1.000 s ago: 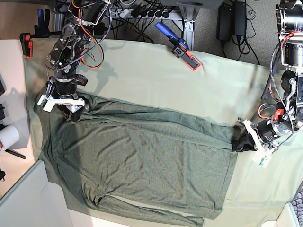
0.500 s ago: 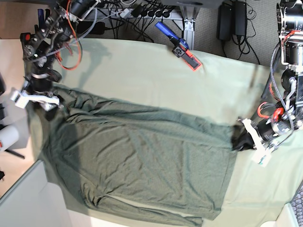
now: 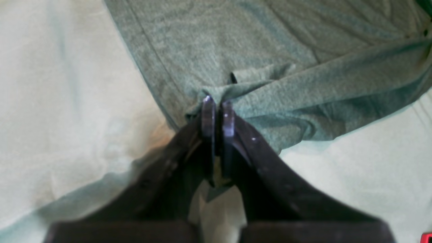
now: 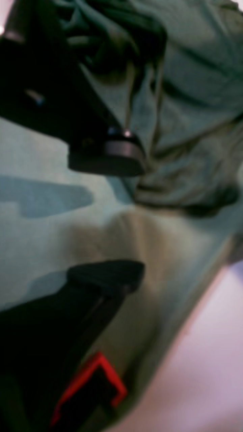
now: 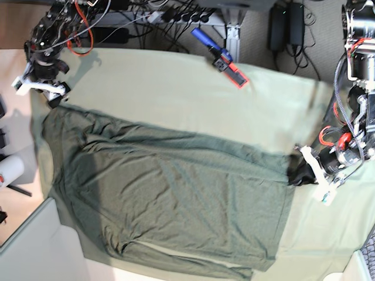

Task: Fold the T-shirt properly

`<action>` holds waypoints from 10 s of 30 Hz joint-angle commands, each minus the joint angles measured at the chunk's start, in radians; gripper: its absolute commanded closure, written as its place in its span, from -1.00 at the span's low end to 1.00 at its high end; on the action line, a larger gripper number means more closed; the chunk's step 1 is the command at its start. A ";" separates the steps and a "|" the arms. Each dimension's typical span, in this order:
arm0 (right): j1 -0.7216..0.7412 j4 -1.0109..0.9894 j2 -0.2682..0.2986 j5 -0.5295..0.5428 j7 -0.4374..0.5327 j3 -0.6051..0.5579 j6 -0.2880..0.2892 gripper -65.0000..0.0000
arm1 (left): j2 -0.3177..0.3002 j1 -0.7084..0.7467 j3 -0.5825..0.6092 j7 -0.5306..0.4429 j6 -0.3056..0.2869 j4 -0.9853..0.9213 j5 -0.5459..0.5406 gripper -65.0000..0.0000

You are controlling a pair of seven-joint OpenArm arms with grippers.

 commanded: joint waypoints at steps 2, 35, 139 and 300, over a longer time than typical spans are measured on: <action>0.040 -0.031 0.023 0.023 0.029 0.003 0.009 -0.18 | -0.011 -0.019 -0.005 -0.022 -0.009 0.015 -0.017 1.00; 0.117 -0.053 0.017 0.038 -0.008 -0.039 0.007 0.70 | -0.010 -0.007 -0.005 -0.023 -0.009 0.009 -0.017 1.00; 0.331 -0.344 0.059 0.127 -0.057 -0.117 0.148 -0.13 | 0.248 0.063 -0.276 0.093 0.207 -0.127 -0.223 0.02; 0.894 -0.832 0.075 -0.452 0.237 -1.041 -0.039 0.04 | -0.107 0.643 -0.385 0.300 -0.009 0.594 -0.450 -0.03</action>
